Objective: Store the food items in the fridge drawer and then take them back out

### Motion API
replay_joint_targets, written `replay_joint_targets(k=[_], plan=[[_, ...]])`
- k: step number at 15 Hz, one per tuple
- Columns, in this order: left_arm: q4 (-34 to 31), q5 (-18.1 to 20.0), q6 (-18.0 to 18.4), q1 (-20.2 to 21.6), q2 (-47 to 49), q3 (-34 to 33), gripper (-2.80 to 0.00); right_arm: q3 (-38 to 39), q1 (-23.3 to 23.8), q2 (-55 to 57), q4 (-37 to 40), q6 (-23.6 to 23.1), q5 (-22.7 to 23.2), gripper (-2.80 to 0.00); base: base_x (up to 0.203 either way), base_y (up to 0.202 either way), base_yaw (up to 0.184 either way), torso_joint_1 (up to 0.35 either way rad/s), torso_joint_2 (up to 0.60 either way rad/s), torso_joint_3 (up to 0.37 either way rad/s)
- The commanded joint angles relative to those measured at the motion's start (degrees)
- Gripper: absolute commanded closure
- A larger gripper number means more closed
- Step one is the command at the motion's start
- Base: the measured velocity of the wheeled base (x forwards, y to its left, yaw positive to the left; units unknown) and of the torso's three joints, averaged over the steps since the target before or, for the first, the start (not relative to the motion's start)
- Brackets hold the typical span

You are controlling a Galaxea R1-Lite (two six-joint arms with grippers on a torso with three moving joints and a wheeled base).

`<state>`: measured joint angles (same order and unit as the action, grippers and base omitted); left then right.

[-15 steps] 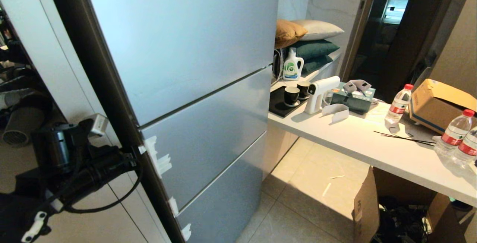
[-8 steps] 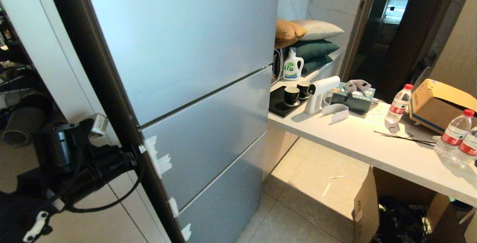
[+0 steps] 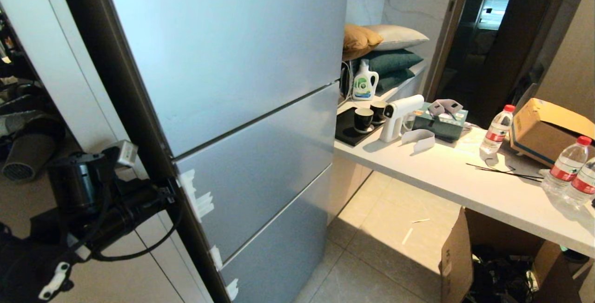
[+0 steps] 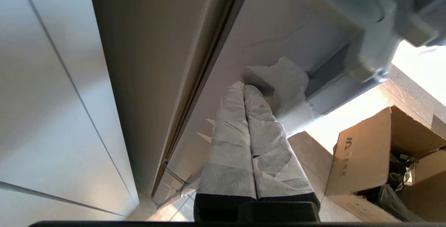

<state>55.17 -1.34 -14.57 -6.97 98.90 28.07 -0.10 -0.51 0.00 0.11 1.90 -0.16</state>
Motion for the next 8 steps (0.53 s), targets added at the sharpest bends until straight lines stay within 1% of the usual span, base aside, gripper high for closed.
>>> replay_joint_targets(k=[1, 2, 4, 5, 8], plan=[[0.34, 0.11, -0.31, -0.15, 0.16, -0.15, 0.00, 0.01, -0.02, 0.09, -0.02, 0.03, -0.01, 0.00, 0.000, 0.000, 0.000, 0.000, 0.00, 0.000], [0.59, 0.29, -0.78, -0.83, 0.16, -0.30, 0.00, 0.01, -0.02, 0.09, -0.02, 0.03, -0.01, 0.00, 0.000, 0.000, 0.000, 0.000, 0.00, 0.000], [3.92, 0.72, -3.94, -3.15, 0.34, -0.92, 0.00, 0.01, -0.02, 0.09, -0.02, 0.03, -0.01, 0.00, 0.000, 0.000, 0.000, 0.000, 0.00, 0.000], [5.28, 0.96, -4.89, -3.93, 0.55, -1.63, 0.00, 0.01, -0.02, 0.09, -0.02, 0.03, -0.01, 0.00, 0.000, 0.000, 0.000, 0.000, 0.00, 0.000], [5.80, 2.42, -4.83, -4.97, 0.77, -3.70, 0.00, 0.01, -0.02, 0.09, -0.02, 0.03, -0.01, 0.00, 0.000, 0.000, 0.000, 0.000, 0.00, 0.000]])
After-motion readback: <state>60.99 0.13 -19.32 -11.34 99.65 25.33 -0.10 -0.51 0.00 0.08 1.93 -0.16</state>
